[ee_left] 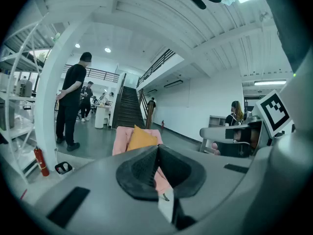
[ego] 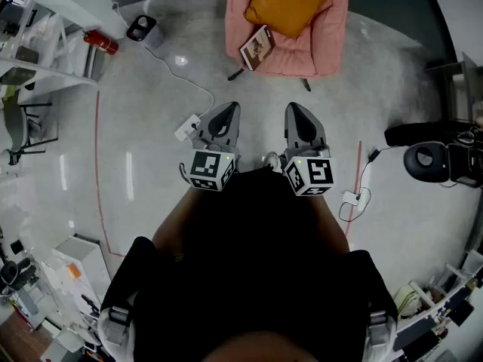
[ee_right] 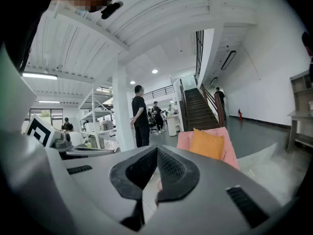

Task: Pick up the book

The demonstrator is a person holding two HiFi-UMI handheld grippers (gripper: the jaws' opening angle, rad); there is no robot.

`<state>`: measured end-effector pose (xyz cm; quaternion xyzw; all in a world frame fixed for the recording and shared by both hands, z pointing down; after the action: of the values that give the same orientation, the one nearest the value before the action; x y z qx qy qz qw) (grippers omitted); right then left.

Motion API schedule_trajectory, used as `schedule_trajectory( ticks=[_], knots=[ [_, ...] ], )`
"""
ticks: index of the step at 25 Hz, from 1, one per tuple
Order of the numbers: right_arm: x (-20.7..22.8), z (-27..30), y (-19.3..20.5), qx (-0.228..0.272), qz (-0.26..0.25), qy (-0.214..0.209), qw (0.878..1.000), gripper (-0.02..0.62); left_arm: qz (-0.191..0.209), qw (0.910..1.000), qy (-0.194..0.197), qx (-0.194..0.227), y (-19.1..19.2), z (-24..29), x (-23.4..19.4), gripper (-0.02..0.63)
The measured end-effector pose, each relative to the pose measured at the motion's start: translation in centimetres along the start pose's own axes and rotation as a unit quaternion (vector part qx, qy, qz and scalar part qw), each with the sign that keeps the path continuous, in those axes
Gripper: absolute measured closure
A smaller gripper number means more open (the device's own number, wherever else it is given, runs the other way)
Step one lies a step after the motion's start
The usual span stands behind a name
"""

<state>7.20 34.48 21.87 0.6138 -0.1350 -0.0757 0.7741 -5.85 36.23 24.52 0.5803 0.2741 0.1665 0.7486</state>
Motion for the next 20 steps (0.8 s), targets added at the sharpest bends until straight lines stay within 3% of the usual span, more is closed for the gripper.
schedule_trajectory(
  ticks=[12, 20],
  knots=[
    [-0.9, -0.3, 0.3, 0.001, -0.001, -0.002, 1.000, 0.594, 0.001, 1.0000, -0.007, 0.003, 0.2, -1.1, -0.6, 0.597],
    [-2.3, -0.4, 0.4, -0.003, 0.004, -0.004, 1.000, 0.594, 0.005, 0.9998, 0.011, 0.013, -0.7, -2.2, -0.3, 0.597]
  ],
)
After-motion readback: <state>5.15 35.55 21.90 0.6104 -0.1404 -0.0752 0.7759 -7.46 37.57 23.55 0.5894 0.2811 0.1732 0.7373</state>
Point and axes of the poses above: the fingertips, and each gripper's own axes: z forward along the fingers, x to its right, y out of its underside, the point moved 1 cm from there along -z, backward along the fingers, and after that the axes turned 13 degrees about y, right-handed, at the moved point
